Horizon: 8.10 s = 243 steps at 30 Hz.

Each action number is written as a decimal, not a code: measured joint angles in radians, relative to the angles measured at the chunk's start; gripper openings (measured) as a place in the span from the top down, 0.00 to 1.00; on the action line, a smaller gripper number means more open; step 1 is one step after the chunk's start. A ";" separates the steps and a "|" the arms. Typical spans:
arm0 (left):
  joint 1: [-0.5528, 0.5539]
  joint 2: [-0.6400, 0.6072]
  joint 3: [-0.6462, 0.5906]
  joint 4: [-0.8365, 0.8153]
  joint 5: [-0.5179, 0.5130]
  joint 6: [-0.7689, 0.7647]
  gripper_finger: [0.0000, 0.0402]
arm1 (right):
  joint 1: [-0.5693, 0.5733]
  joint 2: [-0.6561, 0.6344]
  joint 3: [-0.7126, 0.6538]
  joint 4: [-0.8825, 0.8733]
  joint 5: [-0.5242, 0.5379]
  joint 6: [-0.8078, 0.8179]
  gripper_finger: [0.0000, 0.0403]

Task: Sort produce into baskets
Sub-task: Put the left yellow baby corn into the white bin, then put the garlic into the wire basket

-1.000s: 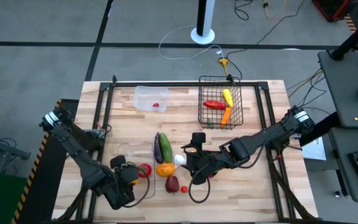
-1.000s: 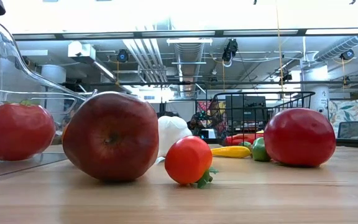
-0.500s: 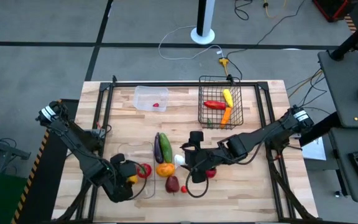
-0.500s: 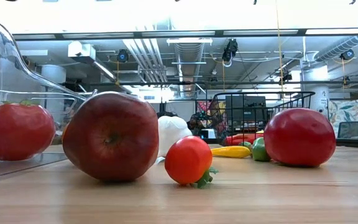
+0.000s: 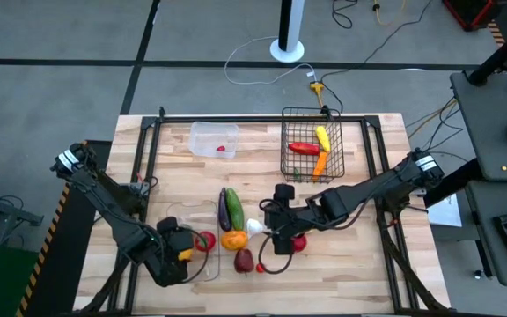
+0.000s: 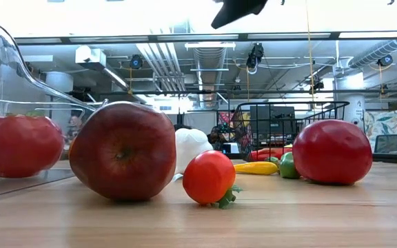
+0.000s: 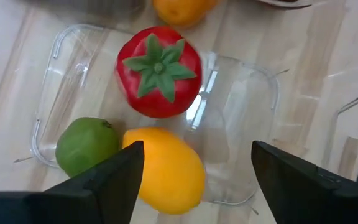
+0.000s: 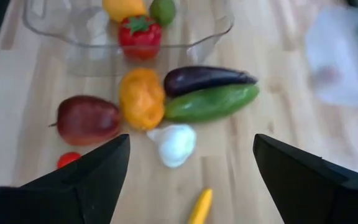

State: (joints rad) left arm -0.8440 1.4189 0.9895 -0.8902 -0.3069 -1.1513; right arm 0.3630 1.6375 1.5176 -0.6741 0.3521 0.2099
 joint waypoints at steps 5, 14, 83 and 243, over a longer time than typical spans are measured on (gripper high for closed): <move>0.000 0.000 0.037 0.000 -0.044 0.064 0.32 | 0.001 0.000 -0.047 0.015 -0.023 0.033 0.19; 0.000 0.000 0.089 0.000 -0.168 0.254 0.32 | 0.001 0.001 -0.142 -0.150 -0.124 0.373 0.20; 0.110 -0.204 -0.063 0.214 -0.444 0.751 0.38 | -0.172 0.193 -0.333 0.133 -0.231 0.225 0.83; 0.405 -0.368 -0.103 0.544 -0.106 0.908 0.69 | -0.082 0.141 0.003 -0.188 -0.125 0.007 0.48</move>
State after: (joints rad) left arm -0.4387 1.0507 0.8864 -0.3462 -0.4129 -0.2436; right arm 0.2810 1.7780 1.5204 -0.8617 0.2272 0.2166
